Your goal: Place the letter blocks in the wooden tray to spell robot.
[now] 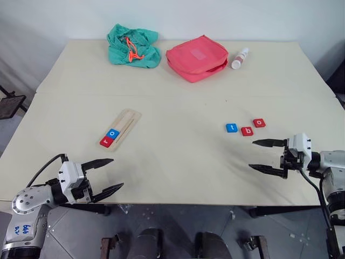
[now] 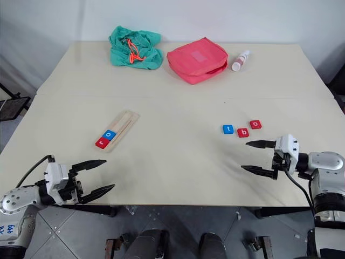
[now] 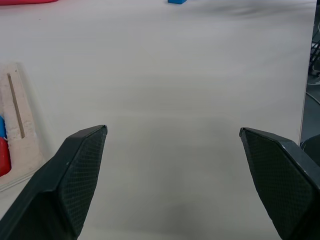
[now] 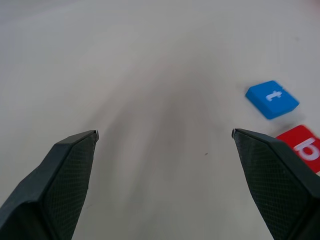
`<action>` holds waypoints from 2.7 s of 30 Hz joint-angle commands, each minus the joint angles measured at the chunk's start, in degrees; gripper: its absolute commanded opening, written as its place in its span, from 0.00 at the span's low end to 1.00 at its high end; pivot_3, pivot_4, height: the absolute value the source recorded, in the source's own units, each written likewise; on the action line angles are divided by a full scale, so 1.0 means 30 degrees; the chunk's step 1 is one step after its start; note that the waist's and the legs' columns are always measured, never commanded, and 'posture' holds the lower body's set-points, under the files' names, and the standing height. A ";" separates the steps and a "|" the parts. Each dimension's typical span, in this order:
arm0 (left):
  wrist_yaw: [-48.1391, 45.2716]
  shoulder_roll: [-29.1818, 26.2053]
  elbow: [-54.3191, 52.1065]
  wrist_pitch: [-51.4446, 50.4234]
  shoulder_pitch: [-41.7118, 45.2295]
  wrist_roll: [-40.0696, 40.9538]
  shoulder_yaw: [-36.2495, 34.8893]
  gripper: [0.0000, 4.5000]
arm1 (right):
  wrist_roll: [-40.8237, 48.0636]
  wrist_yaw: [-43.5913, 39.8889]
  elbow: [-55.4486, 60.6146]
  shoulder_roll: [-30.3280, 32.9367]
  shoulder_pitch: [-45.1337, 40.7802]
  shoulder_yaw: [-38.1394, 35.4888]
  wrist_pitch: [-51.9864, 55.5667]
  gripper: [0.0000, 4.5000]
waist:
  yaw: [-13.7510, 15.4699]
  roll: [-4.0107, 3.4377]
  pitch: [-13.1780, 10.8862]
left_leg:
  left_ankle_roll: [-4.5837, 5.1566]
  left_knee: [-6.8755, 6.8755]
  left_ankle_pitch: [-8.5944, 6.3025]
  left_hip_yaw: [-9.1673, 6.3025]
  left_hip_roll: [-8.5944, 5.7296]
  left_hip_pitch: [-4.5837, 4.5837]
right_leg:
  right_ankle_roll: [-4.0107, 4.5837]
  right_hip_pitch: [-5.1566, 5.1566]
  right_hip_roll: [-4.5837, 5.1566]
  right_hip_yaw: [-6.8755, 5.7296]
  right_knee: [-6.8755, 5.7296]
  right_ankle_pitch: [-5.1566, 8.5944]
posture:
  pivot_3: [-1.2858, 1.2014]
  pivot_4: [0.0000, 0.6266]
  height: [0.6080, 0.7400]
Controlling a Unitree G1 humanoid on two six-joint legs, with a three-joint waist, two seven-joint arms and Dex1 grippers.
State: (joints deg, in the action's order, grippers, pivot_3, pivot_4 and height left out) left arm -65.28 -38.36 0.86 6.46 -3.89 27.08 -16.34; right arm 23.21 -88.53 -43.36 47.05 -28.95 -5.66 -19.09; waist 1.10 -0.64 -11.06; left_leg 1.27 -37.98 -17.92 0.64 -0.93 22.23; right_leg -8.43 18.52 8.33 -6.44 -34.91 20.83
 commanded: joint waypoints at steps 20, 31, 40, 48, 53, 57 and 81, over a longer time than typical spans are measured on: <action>0.4024 -0.0501 -0.5199 -0.4110 -0.4232 0.1390 -0.4832 1.00 | -0.0078 -0.1322 -0.2655 -0.0500 -0.3697 0.1160 -0.0787 0.99 | -0.0443 -0.0002 -0.0001 | -0.0001 0.0007 -0.0001 -0.0005 0.0004 0.0005 | 0.0001 0.0000 0.0011 0.0004 0.0018 0.0000 | 0.52 0.24 1.00; 1.0200 -0.2181 -0.6663 -1.1698 -0.0743 0.0252 -0.3412 1.00 | 0.0401 -0.1322 -0.2450 -0.0887 -0.4235 0.1827 -0.0890 0.99 | -0.0385 0.0003 0.0000 | 0.0002 -0.0021 0.0001 -0.0054 -0.0022 0.0011 | 0.0001 -0.0010 0.0021 0.0014 -0.0022 0.0000 | 0.52 0.24 1.00; 1.1824 -0.2592 -0.5933 -1.5786 0.3106 -0.0869 -0.0456 1.00 | 0.2612 -0.1322 0.0494 0.0042 -0.2726 0.2851 0.0383 0.99 | -0.0413 0.0003 0.0000 | 0.0000 0.0003 0.0000 -0.0048 -0.0021 0.0012 | 0.0001 0.0020 0.0012 0.0023 -0.0043 0.0000 | 0.52 0.24 1.00; 1.2527 -0.2456 -0.5027 -1.8064 0.5595 -0.1307 0.0793 1.00 | 0.3240 -0.1322 0.1466 0.0391 -0.1952 0.2798 0.0685 0.99 | -0.0359 0.0006 -0.0001 | 0.0000 -0.0017 0.0000 -0.0051 -0.0023 0.0013 | 0.0000 0.0017 0.0013 0.0028 -0.0051 0.0000 | 0.52 0.24 1.00; 1.2501 -0.2642 -0.4393 -1.8985 0.6271 -0.1644 0.1521 1.00 | 0.3153 -0.1322 0.1503 0.0327 -0.1781 0.2619 0.0643 0.99 | -0.0384 0.0007 -0.0002 | 0.0000 -0.0011 0.0000 -0.0046 -0.0029 0.0013 | 0.0000 0.0021 0.0012 0.0028 -0.0053 0.0000 | 0.52 0.24 1.00; 1.2707 -0.2542 -0.3715 -1.9584 0.6796 -0.1994 0.1966 1.00 | 0.3040 -0.1322 0.1400 0.0220 -0.1750 0.2420 0.0511 0.99 | -0.0384 0.0007 -0.0001 | 0.0000 -0.0012 0.0001 -0.0046 -0.0025 0.0013 | 0.0000 0.0023 0.0010 0.0027 -0.0056 0.0000 | 0.52 0.24 1.00; 1.1244 -0.2287 -0.0684 -1.8949 0.8310 -0.3587 0.3786 0.65 | 0.2331 -0.1322 0.1530 0.0195 -0.1552 0.1679 0.0557 1.00 | -0.0277 -0.0030 0.0020 | 0.0003 -0.0054 0.0003 -0.0040 -0.0051 -0.0026 | 0.0001 0.0019 0.0036 0.0056 -0.0171 0.0000 | 0.52 0.24 1.00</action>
State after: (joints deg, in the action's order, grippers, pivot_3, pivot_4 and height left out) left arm -30.35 -45.12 -1.45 -48.72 23.11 16.55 -5.82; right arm 30.17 -88.76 -40.53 46.70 -33.40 1.60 -17.39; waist 0.27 -0.73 -11.01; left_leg 1.28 -38.15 -17.91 0.52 -1.08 22.15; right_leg -8.43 18.59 8.43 -6.28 -35.43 20.83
